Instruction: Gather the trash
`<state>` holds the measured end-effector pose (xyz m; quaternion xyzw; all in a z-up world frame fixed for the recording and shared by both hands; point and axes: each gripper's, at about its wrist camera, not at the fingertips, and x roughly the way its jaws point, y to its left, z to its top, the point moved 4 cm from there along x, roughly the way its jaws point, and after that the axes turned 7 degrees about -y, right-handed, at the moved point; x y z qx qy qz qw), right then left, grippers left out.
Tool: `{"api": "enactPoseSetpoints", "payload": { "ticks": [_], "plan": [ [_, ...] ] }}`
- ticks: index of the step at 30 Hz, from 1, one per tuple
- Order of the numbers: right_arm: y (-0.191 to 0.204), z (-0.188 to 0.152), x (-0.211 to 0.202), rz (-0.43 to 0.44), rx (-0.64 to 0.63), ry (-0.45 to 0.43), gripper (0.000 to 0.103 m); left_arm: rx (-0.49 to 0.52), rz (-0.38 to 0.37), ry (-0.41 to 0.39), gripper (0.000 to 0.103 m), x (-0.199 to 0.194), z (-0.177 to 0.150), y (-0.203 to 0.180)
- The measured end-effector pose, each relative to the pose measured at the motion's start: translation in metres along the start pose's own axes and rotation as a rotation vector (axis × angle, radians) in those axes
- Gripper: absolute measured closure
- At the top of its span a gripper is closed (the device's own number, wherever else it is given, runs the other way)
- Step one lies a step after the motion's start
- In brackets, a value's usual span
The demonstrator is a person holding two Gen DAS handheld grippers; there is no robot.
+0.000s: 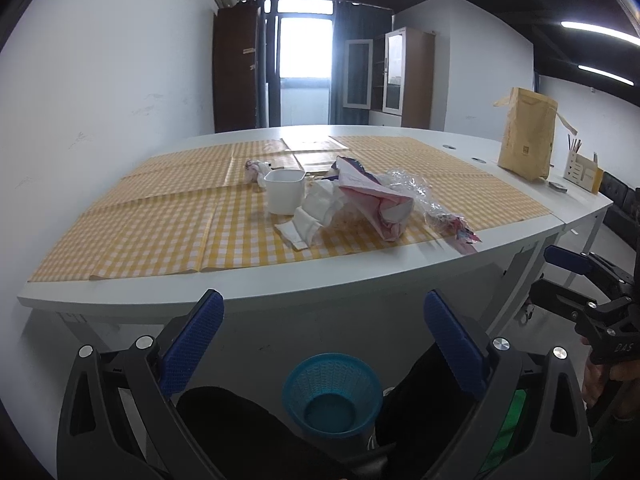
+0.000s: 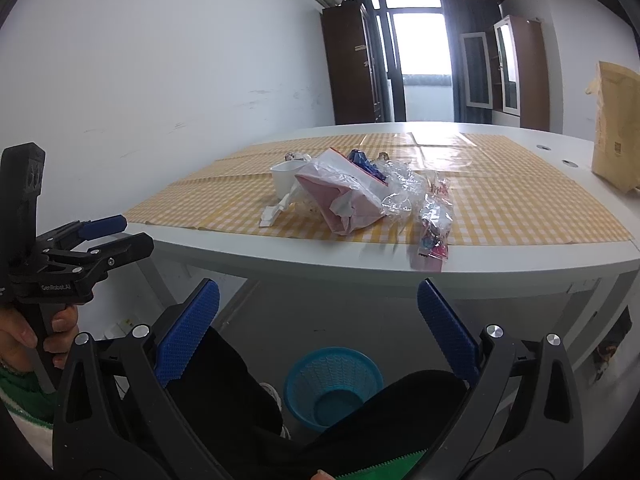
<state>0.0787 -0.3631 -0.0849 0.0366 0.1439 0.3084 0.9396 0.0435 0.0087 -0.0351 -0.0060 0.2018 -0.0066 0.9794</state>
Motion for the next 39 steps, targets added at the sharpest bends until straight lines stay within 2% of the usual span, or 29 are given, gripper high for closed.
{"api": "enactPoseSetpoints", "payload": {
  "ticks": [22,39],
  "plan": [
    [0.002,0.003,0.003,-0.014,-0.009,0.006,0.009,-0.026,-0.017,-0.018,0.006,-0.001,0.002,0.006],
    [0.004,-0.001,0.012,-0.021,-0.029,0.028,0.009,-0.047,-0.021,0.012,0.006,0.010,-0.005,0.009]
  ]
}}
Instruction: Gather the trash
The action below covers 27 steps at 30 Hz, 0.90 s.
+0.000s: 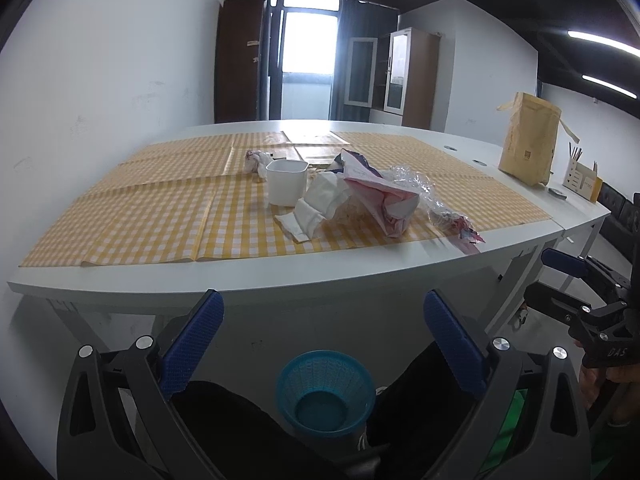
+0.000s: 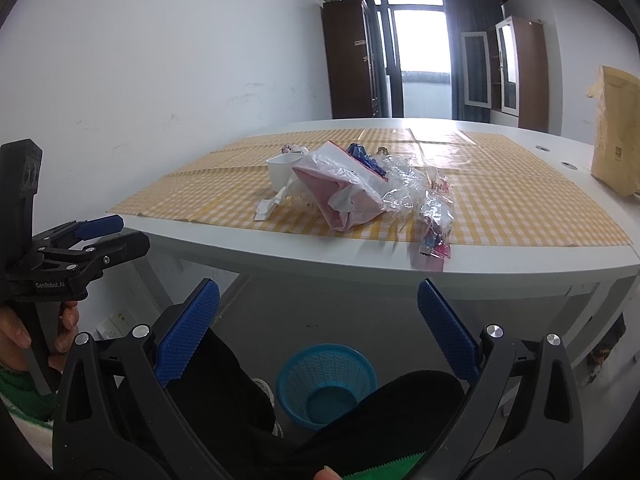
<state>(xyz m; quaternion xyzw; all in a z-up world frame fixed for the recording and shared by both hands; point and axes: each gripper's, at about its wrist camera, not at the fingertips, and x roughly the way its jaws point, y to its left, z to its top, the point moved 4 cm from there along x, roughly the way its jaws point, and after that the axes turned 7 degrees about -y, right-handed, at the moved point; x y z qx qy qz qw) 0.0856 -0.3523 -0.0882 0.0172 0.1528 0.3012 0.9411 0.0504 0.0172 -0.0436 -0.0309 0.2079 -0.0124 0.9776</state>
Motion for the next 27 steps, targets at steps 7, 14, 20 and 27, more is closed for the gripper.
{"api": "enactPoseSetpoints", "payload": {
  "ticks": [7,14,20,27],
  "plan": [
    [-0.001,0.015,0.028,0.004,-0.019,-0.011,0.010,-0.013,0.020,-0.005,0.006,0.017,0.013,0.020],
    [0.002,0.037,0.072,0.012,-0.053,0.005,0.014,0.016,0.062,-0.012,0.006,0.050,0.041,0.031],
    [-0.004,0.058,0.107,-0.010,-0.084,0.014,0.022,0.023,0.062,0.014,0.006,0.085,0.051,0.037],
    [-0.014,0.069,0.142,-0.019,-0.116,0.067,0.036,0.041,0.030,0.045,0.006,0.126,0.065,0.045]
  ]
}}
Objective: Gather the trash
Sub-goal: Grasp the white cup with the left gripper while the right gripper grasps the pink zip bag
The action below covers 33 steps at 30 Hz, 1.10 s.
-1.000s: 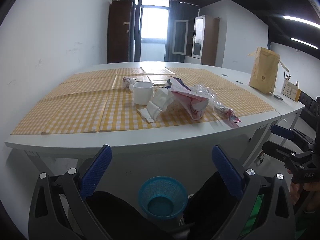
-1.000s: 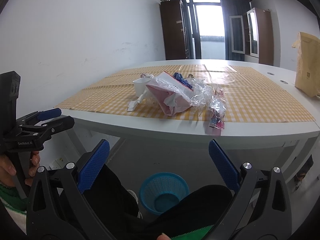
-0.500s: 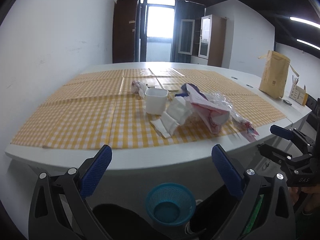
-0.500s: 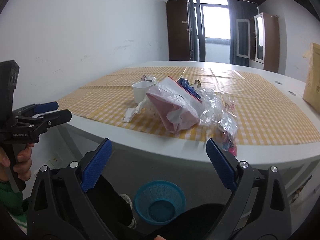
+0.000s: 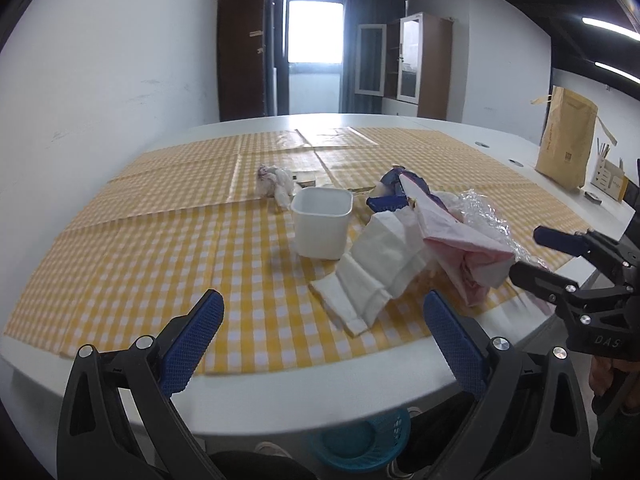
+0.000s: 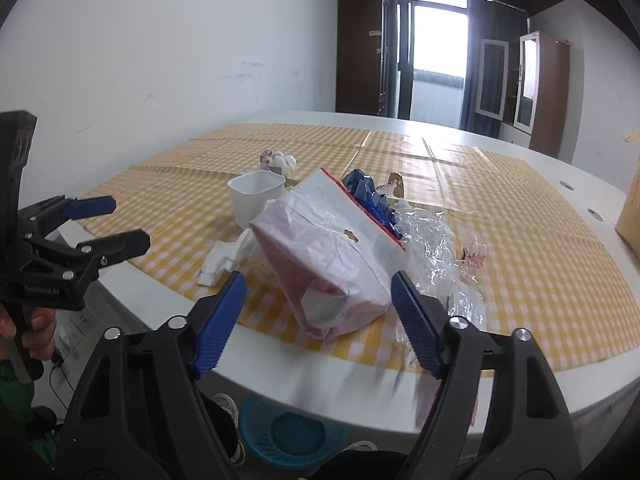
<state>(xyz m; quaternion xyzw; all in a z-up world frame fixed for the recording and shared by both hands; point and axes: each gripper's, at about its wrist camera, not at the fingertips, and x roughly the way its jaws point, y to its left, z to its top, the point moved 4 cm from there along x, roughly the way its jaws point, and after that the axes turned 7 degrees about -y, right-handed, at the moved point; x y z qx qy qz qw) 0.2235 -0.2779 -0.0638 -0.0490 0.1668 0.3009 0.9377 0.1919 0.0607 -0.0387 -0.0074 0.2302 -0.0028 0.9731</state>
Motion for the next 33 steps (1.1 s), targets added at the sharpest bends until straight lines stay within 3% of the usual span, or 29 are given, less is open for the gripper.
{"api": "enactPoseSetpoints", "payload": {
  "ticks": [2,4,8,12,18,21,24,25,26,29,33],
  "plan": [
    [-0.002,0.001,0.010,0.005,-0.006,0.022,0.038,-0.005,0.004,0.011,0.006,0.014,0.006,0.003],
    [-0.002,-0.001,0.017,0.018,-0.016,0.042,0.046,-0.030,0.005,0.025,0.006,0.026,0.011,0.008],
    [-0.004,-0.001,0.026,0.029,-0.010,0.064,0.051,-0.102,-0.016,0.056,0.006,0.056,0.027,0.019],
    [-0.008,0.000,0.034,0.029,-0.001,0.079,0.064,-0.102,0.009,0.064,0.007,0.083,0.045,0.022],
    [-0.015,0.001,0.044,0.024,0.013,0.093,0.081,-0.138,0.022,0.136,0.028,0.122,0.051,0.029],
    [-0.018,-0.001,0.046,0.024,0.019,0.101,0.085,-0.159,0.013,0.174,0.041,0.135,0.047,0.031],
    [-0.018,-0.001,0.045,0.014,0.025,0.083,0.089,-0.188,-0.016,0.213,0.071,0.144,0.040,0.030],
    [-0.018,0.000,0.043,0.010,0.030,0.069,0.090,-0.191,-0.014,0.222,0.086,0.144,0.038,0.029],
    [-0.020,0.000,0.039,0.007,0.037,0.055,0.090,-0.186,-0.013,0.214,0.093,0.142,0.038,0.030],
    [-0.021,0.004,0.031,0.007,0.053,0.019,0.092,-0.186,-0.046,0.185,0.095,0.131,0.037,0.029],
    [-0.019,0.011,0.019,-0.001,0.063,-0.023,0.093,-0.155,-0.014,0.118,0.095,0.108,0.041,0.029]
  ]
}}
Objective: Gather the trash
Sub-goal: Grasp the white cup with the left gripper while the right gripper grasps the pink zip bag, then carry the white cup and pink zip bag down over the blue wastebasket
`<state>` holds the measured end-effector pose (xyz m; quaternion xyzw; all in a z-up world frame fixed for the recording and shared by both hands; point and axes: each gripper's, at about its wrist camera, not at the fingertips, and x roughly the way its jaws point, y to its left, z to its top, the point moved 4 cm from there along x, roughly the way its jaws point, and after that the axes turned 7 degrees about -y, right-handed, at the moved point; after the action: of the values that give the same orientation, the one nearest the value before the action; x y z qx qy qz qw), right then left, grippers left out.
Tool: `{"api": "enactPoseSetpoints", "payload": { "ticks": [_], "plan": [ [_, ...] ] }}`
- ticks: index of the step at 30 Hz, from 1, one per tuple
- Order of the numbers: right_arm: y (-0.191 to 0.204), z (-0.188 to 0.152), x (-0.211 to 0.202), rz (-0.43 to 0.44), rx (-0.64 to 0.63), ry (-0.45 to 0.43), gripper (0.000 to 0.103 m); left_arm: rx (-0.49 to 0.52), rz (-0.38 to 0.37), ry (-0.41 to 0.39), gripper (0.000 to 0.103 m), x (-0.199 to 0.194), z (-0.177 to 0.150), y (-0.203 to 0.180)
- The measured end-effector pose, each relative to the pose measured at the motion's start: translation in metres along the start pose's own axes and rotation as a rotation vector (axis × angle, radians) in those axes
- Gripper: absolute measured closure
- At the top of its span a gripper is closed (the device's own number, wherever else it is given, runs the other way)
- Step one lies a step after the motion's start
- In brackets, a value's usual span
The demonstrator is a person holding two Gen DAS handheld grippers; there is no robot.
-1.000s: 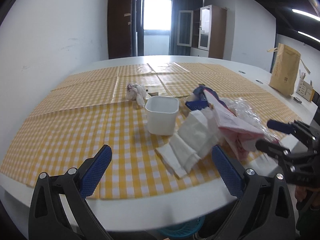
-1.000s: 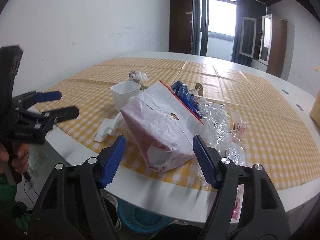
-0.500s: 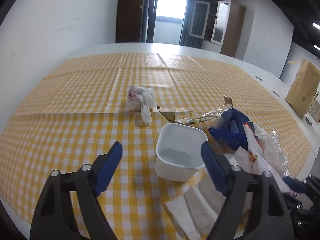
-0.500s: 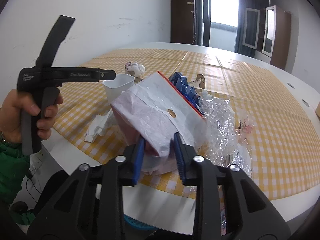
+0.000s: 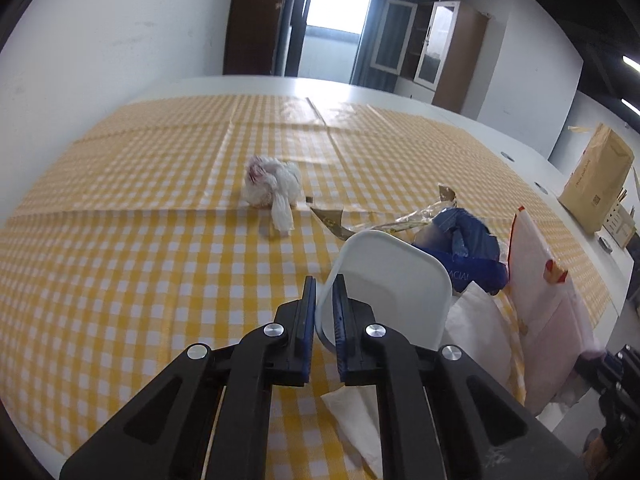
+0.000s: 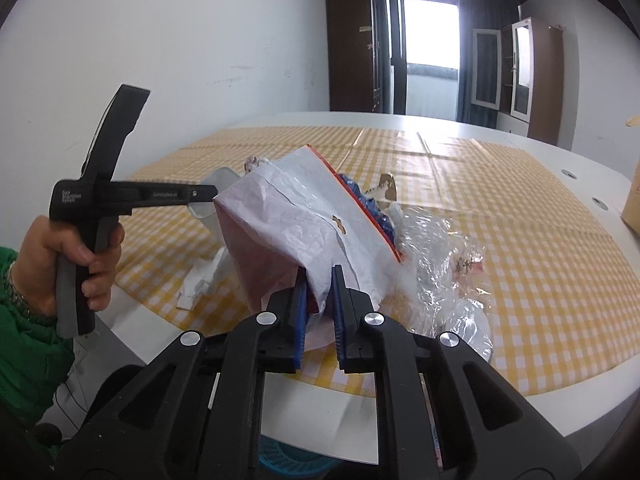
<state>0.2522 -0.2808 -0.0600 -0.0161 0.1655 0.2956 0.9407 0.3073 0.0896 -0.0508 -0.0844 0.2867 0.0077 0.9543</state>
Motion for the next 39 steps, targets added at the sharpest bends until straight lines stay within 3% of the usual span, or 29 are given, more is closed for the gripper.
{"api": "enactPoseSetpoints", "payload": {
  "ticks": [11,21,30,39],
  "plan": [
    [0.014,0.015,-0.048,0.058,0.038,-0.134,0.093,0.047,0.028,-0.110,0.096,-0.085,-0.008,-0.005],
    [0.034,0.006,-0.108,0.079,-0.004,-0.168,0.094,0.081,0.044,-0.188,0.096,-0.167,-0.044,-0.011],
    [0.048,-0.023,-0.155,0.162,0.035,-0.124,0.094,0.101,0.006,-0.213,0.096,-0.221,-0.080,-0.016],
    [0.060,-0.074,-0.188,0.182,0.055,-0.037,0.093,0.132,-0.034,-0.164,0.095,-0.245,-0.131,-0.019]
  ]
}}
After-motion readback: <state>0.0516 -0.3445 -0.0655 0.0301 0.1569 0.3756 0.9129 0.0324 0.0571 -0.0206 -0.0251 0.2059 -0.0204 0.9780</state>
